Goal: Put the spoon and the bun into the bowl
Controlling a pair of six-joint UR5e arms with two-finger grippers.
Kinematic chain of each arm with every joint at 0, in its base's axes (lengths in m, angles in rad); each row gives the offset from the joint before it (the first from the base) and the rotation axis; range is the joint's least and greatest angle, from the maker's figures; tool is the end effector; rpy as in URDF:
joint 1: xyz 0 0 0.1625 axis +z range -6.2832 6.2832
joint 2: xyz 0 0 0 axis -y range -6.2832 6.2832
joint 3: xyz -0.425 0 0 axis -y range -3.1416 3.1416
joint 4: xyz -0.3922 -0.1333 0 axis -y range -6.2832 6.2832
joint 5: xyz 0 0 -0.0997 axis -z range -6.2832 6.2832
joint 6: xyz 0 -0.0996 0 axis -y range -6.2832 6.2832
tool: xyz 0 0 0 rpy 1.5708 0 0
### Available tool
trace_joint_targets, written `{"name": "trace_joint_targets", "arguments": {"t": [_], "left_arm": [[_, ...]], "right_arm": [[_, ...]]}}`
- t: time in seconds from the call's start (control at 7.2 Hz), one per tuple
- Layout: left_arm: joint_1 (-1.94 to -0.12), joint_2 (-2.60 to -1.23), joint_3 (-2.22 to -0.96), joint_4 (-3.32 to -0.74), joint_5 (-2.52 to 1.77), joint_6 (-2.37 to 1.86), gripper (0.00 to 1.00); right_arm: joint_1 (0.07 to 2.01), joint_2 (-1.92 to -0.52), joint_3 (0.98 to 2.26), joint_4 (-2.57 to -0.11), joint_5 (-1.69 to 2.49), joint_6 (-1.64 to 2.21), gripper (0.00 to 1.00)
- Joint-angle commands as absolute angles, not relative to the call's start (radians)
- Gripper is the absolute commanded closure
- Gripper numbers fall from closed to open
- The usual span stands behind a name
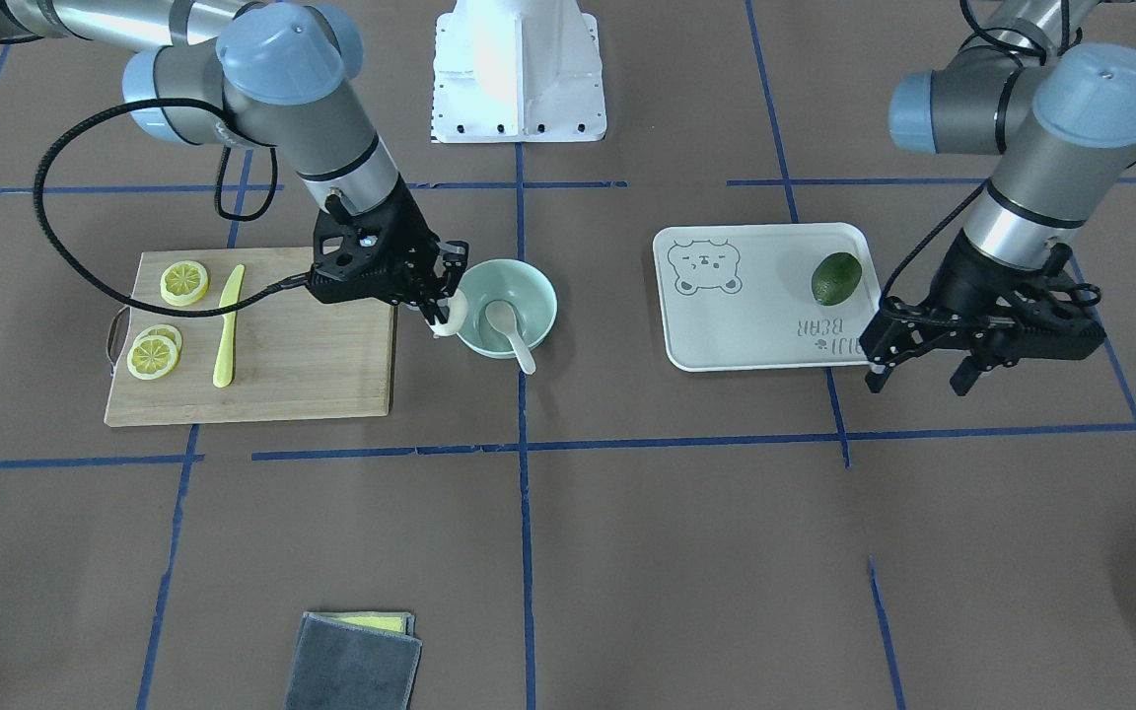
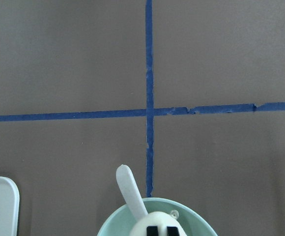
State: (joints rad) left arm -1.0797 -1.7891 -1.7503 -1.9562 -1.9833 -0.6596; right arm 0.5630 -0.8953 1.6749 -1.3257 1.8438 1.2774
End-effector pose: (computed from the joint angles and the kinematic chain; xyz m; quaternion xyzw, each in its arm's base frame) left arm 0.1953 -0.5631 0.4198 0.2104 0.3621 0.0018 0.9081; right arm -0.5169 -0.4521 0.1831 0.0938 -0.4911 0.0499 0.8646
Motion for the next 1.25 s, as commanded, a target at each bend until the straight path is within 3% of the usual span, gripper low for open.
{"name": "trace_joint_targets", "arguments": {"t": [0.0,0.14,0.56,1.11], "left_arm": [[-1.118,-1.753,-1.734,-1.963,-1.983,-0.537,0.0],[-1.118,-1.752,-1.73,-1.963,-1.982,-0.528,0.0],[-1.187,-1.752,-1.648,-1.957,-1.986,-0.401,0.0],[-1.376,-1.695,-1.496,-1.947,-2.189,-0.113,0.0]], "right_arm": [[0.535,-0.882,1.664,-1.328,1.825,1.316,0.05],[0.526,-0.882,1.667,-1.33,1.825,1.322,0.0],[0.538,-0.887,1.687,-1.363,1.835,1.319,0.0],[0.729,-0.968,1.857,-1.65,1.96,1.043,0.0]]}}
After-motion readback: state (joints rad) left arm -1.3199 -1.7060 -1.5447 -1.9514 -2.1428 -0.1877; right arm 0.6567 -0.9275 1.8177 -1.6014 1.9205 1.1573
